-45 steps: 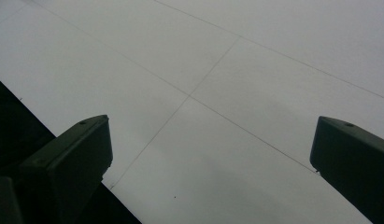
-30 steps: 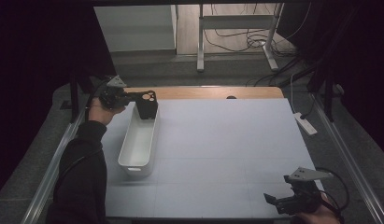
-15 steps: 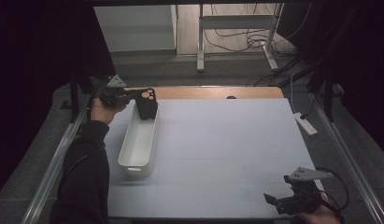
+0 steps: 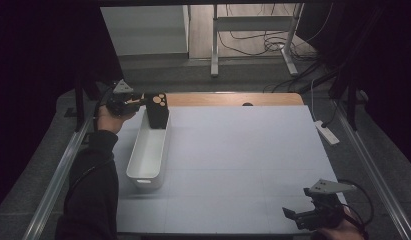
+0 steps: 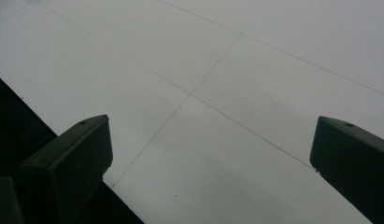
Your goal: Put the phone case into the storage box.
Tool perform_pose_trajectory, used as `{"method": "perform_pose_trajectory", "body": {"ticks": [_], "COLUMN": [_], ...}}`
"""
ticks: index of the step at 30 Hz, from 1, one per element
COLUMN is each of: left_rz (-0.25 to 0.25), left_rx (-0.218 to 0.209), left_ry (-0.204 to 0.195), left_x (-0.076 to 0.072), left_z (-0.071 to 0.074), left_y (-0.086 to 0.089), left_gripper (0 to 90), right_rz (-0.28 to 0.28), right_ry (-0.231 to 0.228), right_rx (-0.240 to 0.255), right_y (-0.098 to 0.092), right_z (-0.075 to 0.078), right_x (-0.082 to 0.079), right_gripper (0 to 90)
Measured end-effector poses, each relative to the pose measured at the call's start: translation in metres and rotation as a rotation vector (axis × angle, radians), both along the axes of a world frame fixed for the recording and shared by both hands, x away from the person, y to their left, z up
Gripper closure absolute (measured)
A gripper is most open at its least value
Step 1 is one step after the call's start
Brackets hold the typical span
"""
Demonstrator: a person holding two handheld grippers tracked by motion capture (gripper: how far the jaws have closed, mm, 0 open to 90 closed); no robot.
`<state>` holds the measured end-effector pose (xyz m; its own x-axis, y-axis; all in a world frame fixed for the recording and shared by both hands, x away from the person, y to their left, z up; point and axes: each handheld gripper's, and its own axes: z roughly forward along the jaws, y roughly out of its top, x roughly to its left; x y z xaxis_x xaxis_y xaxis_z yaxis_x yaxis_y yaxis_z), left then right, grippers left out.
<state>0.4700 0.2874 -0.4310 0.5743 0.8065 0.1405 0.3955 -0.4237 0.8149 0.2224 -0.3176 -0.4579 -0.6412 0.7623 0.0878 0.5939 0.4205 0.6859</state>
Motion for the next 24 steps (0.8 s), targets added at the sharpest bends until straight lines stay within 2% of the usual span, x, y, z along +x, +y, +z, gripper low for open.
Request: {"method": "perform_pose_trajectory", "body": {"ticks": [3,6,10,11,14,24], "left_rz": [0.012,0.022,0.039,0.039,0.052,0.059], "left_rx": [-0.060,-0.084,-0.156,-0.156,-0.196,-0.222], "left_ry": [0.046,0.065,0.126,0.126,0.148,0.170], "left_x": [-0.001,-0.002,-0.004,-0.004,-0.005,-0.012], "left_z": [-0.003,-0.004,-0.006,-0.006,-0.007,-0.003], "left_y": [0.003,0.003,0.005,0.005,0.006,0.001], "left_gripper": [60.0,56.9,51.8,50.7,48.7,41.9], "right_rz": [-0.002,-0.001,0.001,0.001,0.001,0.002], "right_ry": [-0.001,-0.001,-0.002,-0.002,-0.003,-0.005], "right_rx": [0.000,-0.001,0.000,0.000,0.003,0.003], "right_y": [0.000,0.000,0.000,0.000,0.000,0.000], "right_z": [0.000,0.000,0.000,0.000,0.000,0.000], "right_x": [0.000,0.000,0.000,0.000,0.000,0.000], "right_gripper": [0.0,0.0,0.0,0.0,0.0,0.0]}}
